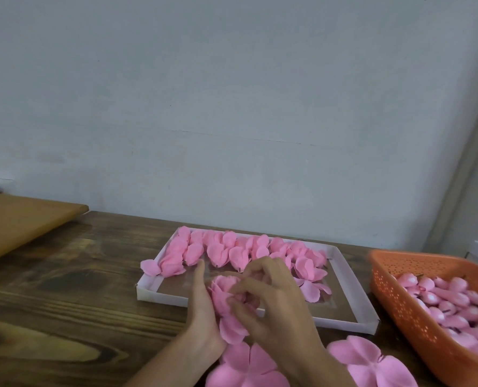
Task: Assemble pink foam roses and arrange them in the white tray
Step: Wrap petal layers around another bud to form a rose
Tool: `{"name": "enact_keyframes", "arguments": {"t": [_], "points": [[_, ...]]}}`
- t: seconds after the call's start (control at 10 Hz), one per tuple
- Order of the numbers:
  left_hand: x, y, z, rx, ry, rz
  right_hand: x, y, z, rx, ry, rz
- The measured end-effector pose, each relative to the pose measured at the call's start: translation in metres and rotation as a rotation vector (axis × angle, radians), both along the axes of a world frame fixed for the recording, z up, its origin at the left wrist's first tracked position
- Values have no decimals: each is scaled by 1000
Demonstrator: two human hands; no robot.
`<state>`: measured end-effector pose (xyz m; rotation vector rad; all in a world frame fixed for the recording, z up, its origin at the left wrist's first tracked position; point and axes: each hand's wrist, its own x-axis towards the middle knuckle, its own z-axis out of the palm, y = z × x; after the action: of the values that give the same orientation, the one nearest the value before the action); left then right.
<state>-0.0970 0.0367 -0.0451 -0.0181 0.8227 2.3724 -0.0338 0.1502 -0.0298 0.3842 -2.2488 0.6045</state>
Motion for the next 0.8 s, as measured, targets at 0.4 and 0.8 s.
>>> {"name": "enact_keyframes", "arguments": {"t": [0.4, 0.8], "points": [[-3, 3, -4, -67, 32, 78, 1, 5, 3, -103, -65, 1], [-11, 4, -16, -41, 91, 79, 3, 3, -1, -3, 3, -128]]}}
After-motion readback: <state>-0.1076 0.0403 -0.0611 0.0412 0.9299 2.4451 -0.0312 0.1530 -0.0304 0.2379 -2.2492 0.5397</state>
